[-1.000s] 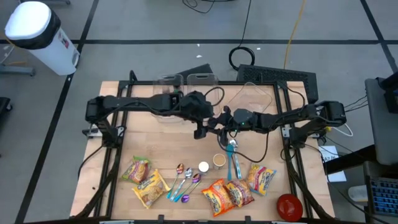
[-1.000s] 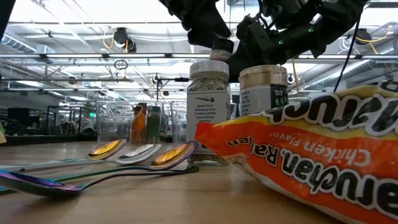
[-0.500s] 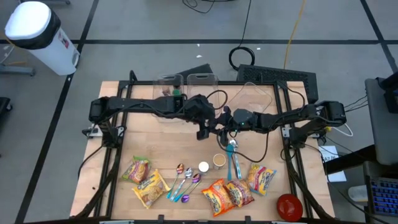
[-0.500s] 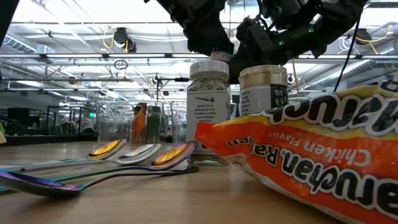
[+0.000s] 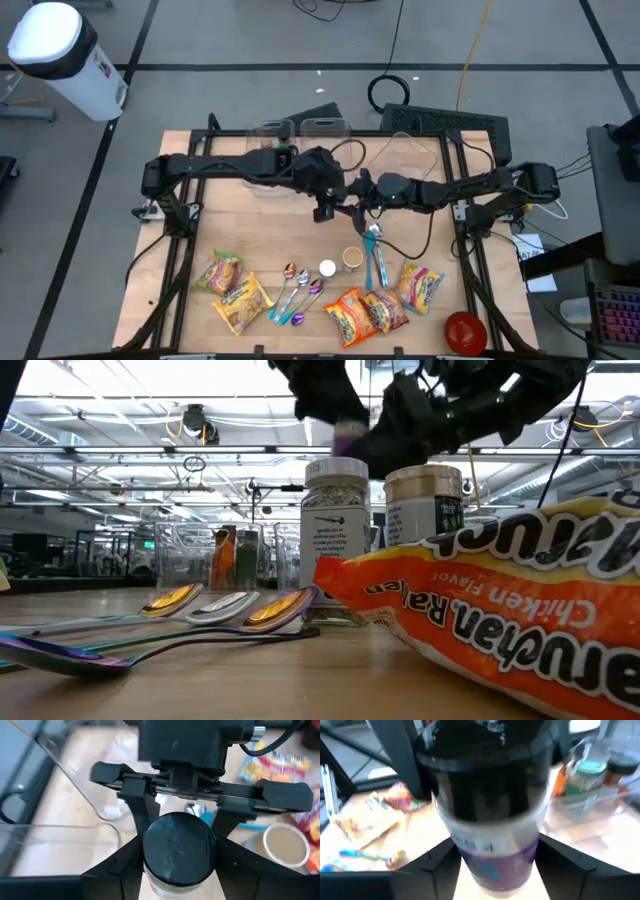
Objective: Pick & Place Food Item
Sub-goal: Put the purple seasoning bottle into the left transparent bin
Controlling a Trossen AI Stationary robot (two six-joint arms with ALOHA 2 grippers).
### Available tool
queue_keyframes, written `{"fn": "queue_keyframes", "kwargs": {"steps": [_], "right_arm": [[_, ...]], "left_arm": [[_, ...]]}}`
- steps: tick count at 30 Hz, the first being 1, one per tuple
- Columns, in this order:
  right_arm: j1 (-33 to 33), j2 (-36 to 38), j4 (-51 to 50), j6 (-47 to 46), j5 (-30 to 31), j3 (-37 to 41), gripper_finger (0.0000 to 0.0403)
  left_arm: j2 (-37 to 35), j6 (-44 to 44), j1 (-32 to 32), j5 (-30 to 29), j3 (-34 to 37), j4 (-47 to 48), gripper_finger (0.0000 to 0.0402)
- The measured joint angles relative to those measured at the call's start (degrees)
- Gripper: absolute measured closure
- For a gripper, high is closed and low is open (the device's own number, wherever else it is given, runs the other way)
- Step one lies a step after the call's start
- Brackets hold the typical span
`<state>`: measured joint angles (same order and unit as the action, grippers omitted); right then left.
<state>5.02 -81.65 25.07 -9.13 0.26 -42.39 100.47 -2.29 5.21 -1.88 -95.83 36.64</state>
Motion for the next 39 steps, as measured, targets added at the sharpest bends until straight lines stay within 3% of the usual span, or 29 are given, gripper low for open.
{"fn": "queue_keyframes", "kwargs": {"steps": [7,16,27,33,39], "right_arm": [[-0.1,10.2,-12.1,-0.8,-0.9,0.4,0.0111],[-0.9,21.2,-26.0,-4.3,-0.4,0.3,0.0101],[-1.7,22.3,-26.5,-3.9,-0.1,2.7,0.0117],[-1.7,22.3,-24.2,-3.9,-0.1,4.1,0.0118],[-1.7,22.4,-23.1,-3.7,-0.1,4.5,0.0119]], "left_arm": [[-10.4,0.6,0.3,-13.5,3.3,0.3,0.0196],[-26.3,9.3,3.0,-24.8,21.5,-2.2,0.0196],[-41.6,21.1,9.1,-26.6,46.6,-11.5,0.0196],[-43.7,25.0,10.1,-26.2,56.4,-16.0,0.0196],[-43.5,25.6,13.0,-26.4,61.0,-22.2,0.0196]]}}
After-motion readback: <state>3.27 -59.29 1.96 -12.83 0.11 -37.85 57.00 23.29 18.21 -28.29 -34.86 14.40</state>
